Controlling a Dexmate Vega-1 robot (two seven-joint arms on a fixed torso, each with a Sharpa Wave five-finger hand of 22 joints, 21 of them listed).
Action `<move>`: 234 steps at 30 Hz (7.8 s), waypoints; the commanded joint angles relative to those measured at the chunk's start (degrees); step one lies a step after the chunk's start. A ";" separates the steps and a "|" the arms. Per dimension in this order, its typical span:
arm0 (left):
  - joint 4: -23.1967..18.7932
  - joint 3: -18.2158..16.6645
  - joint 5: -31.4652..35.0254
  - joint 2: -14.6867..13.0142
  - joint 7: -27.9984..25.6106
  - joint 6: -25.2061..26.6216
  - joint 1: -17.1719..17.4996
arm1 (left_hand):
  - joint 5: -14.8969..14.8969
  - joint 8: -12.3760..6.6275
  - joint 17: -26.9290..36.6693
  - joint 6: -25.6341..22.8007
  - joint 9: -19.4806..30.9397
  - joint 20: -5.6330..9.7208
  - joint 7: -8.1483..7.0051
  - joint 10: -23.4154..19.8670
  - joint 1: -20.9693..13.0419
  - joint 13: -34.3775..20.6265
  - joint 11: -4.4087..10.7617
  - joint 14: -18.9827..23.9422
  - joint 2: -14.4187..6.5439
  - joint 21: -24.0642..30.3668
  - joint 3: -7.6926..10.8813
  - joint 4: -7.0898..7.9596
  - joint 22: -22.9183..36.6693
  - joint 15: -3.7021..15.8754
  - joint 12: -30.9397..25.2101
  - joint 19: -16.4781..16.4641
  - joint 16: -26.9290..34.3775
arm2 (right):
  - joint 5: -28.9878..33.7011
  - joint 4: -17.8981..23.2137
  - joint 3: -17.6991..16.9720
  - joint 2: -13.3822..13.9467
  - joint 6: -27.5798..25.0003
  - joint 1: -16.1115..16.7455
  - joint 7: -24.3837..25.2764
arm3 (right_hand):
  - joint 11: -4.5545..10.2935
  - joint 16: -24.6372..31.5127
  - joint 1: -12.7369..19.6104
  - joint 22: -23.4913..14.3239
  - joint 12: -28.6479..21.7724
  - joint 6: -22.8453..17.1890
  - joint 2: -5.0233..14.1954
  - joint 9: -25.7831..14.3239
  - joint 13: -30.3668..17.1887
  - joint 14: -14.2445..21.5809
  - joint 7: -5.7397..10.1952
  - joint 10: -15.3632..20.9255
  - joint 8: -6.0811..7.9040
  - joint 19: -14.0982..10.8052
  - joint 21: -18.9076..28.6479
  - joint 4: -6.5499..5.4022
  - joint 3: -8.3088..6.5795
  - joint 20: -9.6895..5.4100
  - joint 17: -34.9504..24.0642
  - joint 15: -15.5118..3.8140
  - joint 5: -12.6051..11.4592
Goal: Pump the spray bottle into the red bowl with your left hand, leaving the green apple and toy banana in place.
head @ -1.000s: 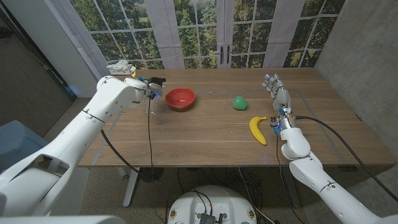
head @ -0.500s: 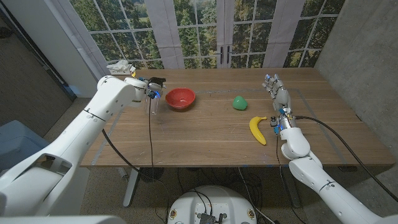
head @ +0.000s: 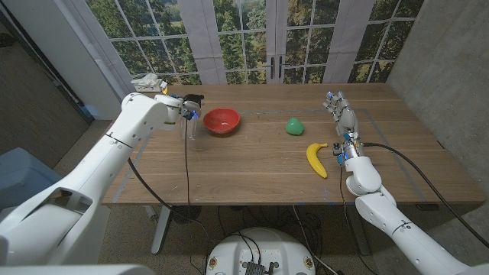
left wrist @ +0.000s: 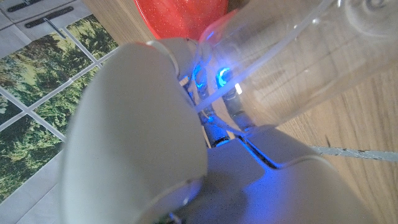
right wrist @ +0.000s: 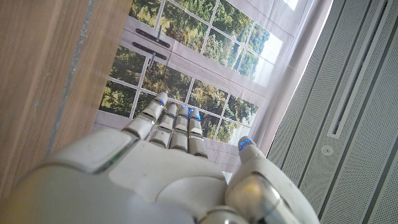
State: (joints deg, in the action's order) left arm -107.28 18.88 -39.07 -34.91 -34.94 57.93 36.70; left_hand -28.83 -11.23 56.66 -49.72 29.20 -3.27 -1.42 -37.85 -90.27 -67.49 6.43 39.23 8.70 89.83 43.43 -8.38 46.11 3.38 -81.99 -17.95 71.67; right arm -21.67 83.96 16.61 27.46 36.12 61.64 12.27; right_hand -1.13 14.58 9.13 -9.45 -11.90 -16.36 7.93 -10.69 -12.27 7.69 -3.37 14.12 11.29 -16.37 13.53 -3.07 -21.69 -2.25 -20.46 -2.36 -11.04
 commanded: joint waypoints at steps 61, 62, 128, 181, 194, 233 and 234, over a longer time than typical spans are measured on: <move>-1.74 3.97 1.31 -2.45 0.84 5.25 -1.91 | 2.05 -36.87 7.07 -28.53 18.24 1.15 8.79 -0.64 -9.67 -3.33 -1.46 4.34 -6.14 0.10 14.89 -3.10 1.07 1.49 -7.54 -3.99 -1.26 | -1.56 -0.41 0.09 0.39 -0.40 0.19 -1.15 | -0.16 -0.27 -0.06 -0.37 0.01 -0.51 1.09 -0.12 0.04 0.24 -0.08 0.27 0.11 -0.71 -1.33 0.58 -0.12 -0.27 -0.18 0.33 -0.21; -1.72 3.46 1.12 -2.06 0.63 5.07 -1.58 | 2.17 -36.87 7.54 -28.55 18.14 1.25 8.79 -0.72 -9.65 -3.33 -1.64 4.25 -6.10 0.01 14.95 -3.09 1.06 1.50 -7.56 -4.04 -1.06 | -1.52 -0.51 0.07 0.31 -0.19 0.19 -1.09 | -0.19 -0.28 -0.07 -0.37 0.03 -0.53 1.09 -0.12 0.04 0.21 -0.09 0.22 0.12 -0.73 -1.33 0.57 -0.12 -0.31 -0.18 0.30 -0.21; -10.15 -3.17 3.75 -5.03 3.23 -25.25 16.35 | -9.47 1.08 -14.25 -3.58 -17.73 11.30 5.36 -12.00 -6.58 30.24 -1.61 10.53 -5.10 -4.94 16.16 -2.91 -13.15 6.49 19.12 -10.89 -12.27 | -0.05 3.95 -2.56 0.57 2.17 5.03 0.65 | -0.12 -0.43 0.02 -0.38 0.06 -0.59 1.04 -0.12 0.06 0.19 -0.25 0.20 0.13 -0.93 -1.94 0.74 -0.22 -0.07 -0.03 0.53 -0.23; -15.63 -5.35 4.88 -11.91 11.78 -41.69 28.65 | -9.78 0.01 -36.08 -2.98 -18.05 11.02 5.41 -10.52 6.90 48.57 -2.94 16.51 -3.83 -10.07 21.84 -0.72 -28.69 7.96 39.56 -12.39 -27.06 | -8.11 4.35 -3.78 1.26 2.91 7.81 -4.79 | 0.39 -0.74 -0.13 -0.46 0.33 -0.14 0.33 -0.11 0.11 -0.27 0.71 -0.71 -0.03 -0.78 -2.34 1.32 0.20 5.68 0.30 1.83 -0.01; -13.94 -3.47 9.53 -14.25 17.07 -47.33 29.61 | -9.00 0.32 -35.33 -2.14 -17.88 10.44 6.30 -9.63 12.69 49.27 -3.87 14.60 -4.97 -9.13 20.72 -0.42 -31.14 7.00 42.31 -12.59 -27.88 | -7.98 4.41 -3.90 1.34 3.27 8.24 -5.18 | 0.31 -0.74 -0.33 -0.48 0.33 -0.07 0.27 -0.10 0.12 -0.31 0.82 -0.79 -0.04 -0.66 -2.37 1.29 0.32 5.31 0.32 2.01 0.01; -7.99 3.54 14.45 -16.57 28.17 -48.35 24.34 | 6.37 0.59 -41.55 6.82 -17.38 4.96 5.10 5.33 32.71 49.35 -5.39 -4.92 -15.17 -13.48 7.91 -2.74 -36.72 5.58 56.17 1.25 -40.75 | -7.59 5.46 -5.25 1.17 3.92 10.86 -4.13 | 0.76 -0.62 -0.41 -0.50 0.27 -0.07 0.82 -0.09 0.15 -0.28 1.09 -0.80 0.01 -0.59 -2.35 1.21 0.17 5.15 0.30 1.83 -0.11; -7.95 3.57 14.40 -16.39 27.99 -48.32 24.40 | 6.65 0.64 -41.64 7.17 -17.39 4.97 5.05 5.65 32.65 49.44 -5.35 -5.42 -15.08 -13.72 7.72 -2.83 -36.72 5.65 56.44 1.49 -40.95 | -7.43 5.44 -5.27 1.35 3.87 10.87 -4.22 | 0.73 -0.61 -0.42 -0.50 0.26 -0.08 0.80 -0.09 0.15 -0.26 1.11 -0.79 0.01 -0.60 -2.34 1.21 0.18 5.16 0.30 1.82 -0.11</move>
State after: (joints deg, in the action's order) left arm -116.07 20.70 -26.39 -51.26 -9.24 9.17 62.30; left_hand -22.70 -10.81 15.15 -43.16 11.71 1.67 3.87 -32.78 -59.75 -18.10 1.02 34.61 -4.76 76.53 51.40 -10.88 9.31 3.36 -26.05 -17.07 31.21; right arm -28.92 89.43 11.71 28.72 39.94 72.03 8.24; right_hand -0.71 14.14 8.30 -9.74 -11.68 -16.25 7.10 -10.69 -12.00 7.38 -2.64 13.29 11.29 -16.56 11.22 -1.82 -21.68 3.06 -20.08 -0.80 -11.04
